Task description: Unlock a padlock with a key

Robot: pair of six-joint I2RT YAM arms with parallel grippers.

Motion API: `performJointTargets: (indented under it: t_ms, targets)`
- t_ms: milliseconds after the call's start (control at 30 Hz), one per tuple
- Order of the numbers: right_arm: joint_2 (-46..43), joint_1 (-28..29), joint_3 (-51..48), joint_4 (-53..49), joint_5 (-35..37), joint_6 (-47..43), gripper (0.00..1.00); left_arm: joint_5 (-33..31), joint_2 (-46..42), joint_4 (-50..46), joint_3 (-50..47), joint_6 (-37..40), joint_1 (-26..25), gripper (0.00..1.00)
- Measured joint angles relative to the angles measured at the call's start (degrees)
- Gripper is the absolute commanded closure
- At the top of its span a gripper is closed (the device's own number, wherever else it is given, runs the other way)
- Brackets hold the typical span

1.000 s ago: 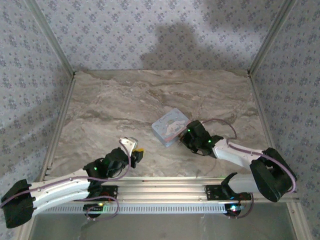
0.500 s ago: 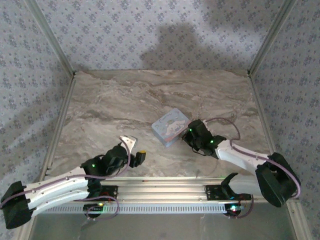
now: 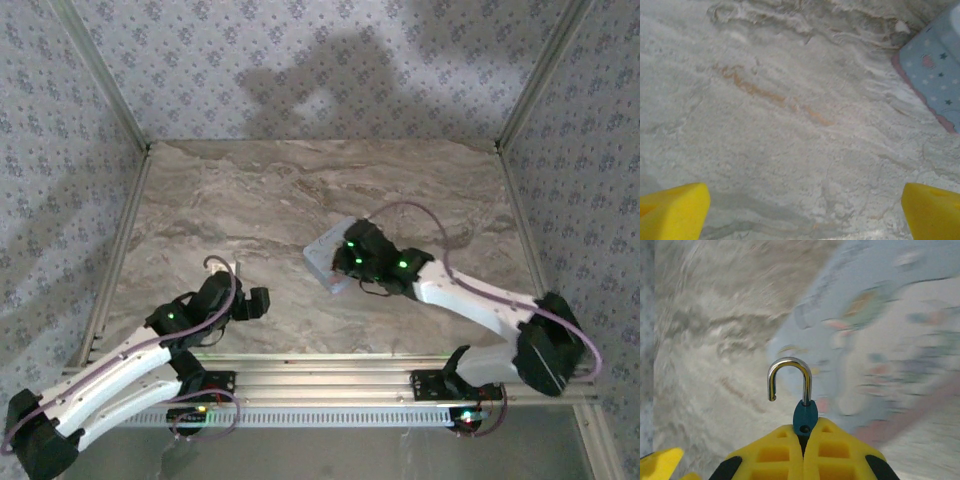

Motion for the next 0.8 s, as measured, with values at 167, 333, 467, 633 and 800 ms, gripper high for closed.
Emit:
performJointTargets:
  t_ms: [167,333,467,633,800]
  targets:
    - [16.76,5.73,14.40,-0.66,-5.20,-4.72,1.00,0.02,-1.25,-5.22,0.09,-2.51,0.94,0.02]
    - [32.06,7.74,27.54,-1.44,-10.47,-7.89,1.00,-1.09,-3.50,-11.65,1.57,-4.92,1.40,0.02]
    - [39.08,7.56,34.36,-2.62,-12.04,-9.94,0.92,-1.14,-5.77,-14.14,2.67,-6.29,1.49,0.02]
    - [42.03,6.60,38.82,-4.74,-12.20,-11.52,0.57,-1.14,-6.75,-15.34,2.75,-7.02,1.49,0.02]
    - [41.97,5.73,41.24,-6.67,-11.61,-13.29,0.48,-1.27,-6.71,-16.31,3.17,-6.99,1.49,0.02]
